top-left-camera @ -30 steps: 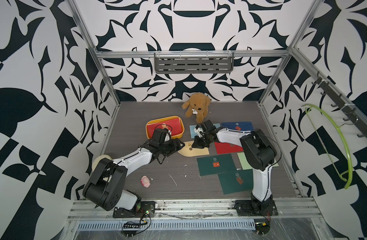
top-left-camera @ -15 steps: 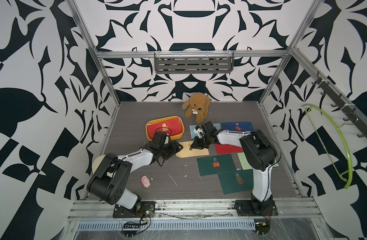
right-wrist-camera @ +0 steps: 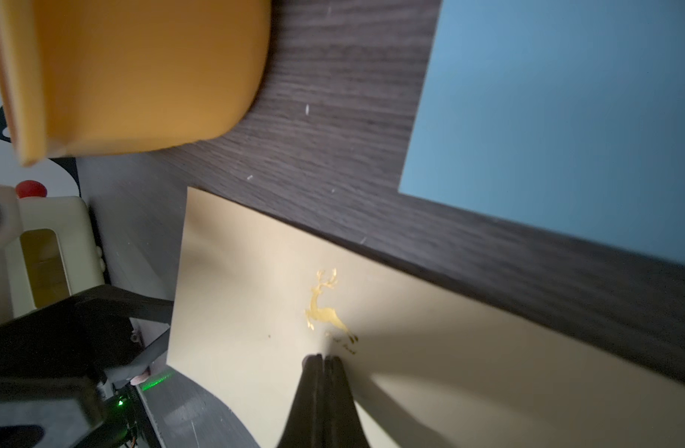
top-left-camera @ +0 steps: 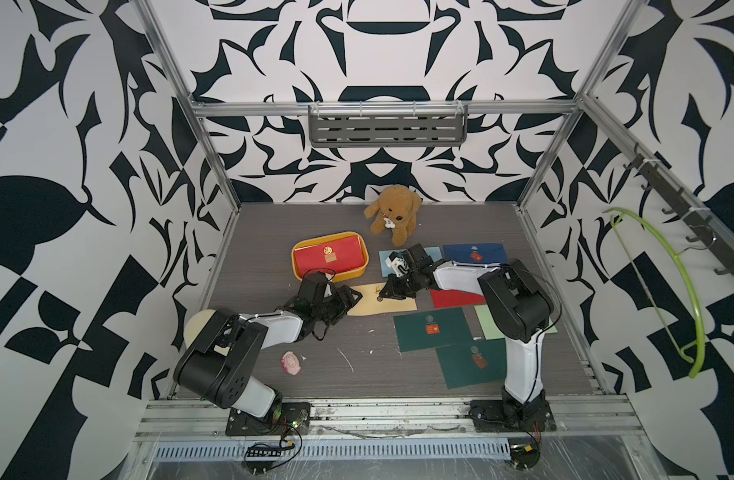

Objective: Put the sealed envelopes into the storage box
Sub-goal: Pick up the envelope from the center of the board.

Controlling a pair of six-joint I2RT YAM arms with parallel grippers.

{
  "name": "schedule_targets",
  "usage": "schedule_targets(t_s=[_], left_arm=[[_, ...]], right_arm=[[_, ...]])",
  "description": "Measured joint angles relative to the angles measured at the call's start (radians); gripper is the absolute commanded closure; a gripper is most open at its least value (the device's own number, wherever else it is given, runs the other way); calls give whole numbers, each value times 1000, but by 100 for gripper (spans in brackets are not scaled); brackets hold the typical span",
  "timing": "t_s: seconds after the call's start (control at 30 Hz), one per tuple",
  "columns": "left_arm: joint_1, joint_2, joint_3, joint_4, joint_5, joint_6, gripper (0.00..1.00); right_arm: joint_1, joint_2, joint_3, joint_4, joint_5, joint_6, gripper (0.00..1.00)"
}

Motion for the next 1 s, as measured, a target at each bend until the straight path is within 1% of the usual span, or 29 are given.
schedule_targets(t_s=[0.1, 0.2, 0.47, 0.57, 0.63, 0.67, 0.77, 0.9, 0.97, 1.0], left_arm=[[1, 16, 0, 66, 19, -26, 30], [1, 20, 3, 74, 25, -30, 33], [2, 31, 73, -100, 12, 35, 45], [2, 38, 81, -140, 5, 48, 58], [2, 43, 81, -160, 0, 56, 64], [2, 48, 81, -167, -2, 61, 66], [2, 60, 81, -179, -2, 66, 77], [2, 64, 81, -189, -1, 69, 86], [2, 64, 81, -193, 1, 68, 96], [2, 64, 81, -195, 2, 67, 98]], right_arm=[[3, 0, -2, 5, -1, 3, 100], [7, 0, -4, 10, -2, 7, 100], [9, -1, -14, 28, -8, 14, 100], [10, -1, -18, 36, -11, 14, 100], [10, -1, -19, 38, -14, 15, 100], [10, -1, -19, 38, -14, 14, 100], [10, -2, -19, 38, -13, 14, 100], [14, -10, -18, 27, -9, 11, 100], [19, -20, -17, -6, -3, 3, 100], [21, -24, -15, -24, 1, -2, 100]])
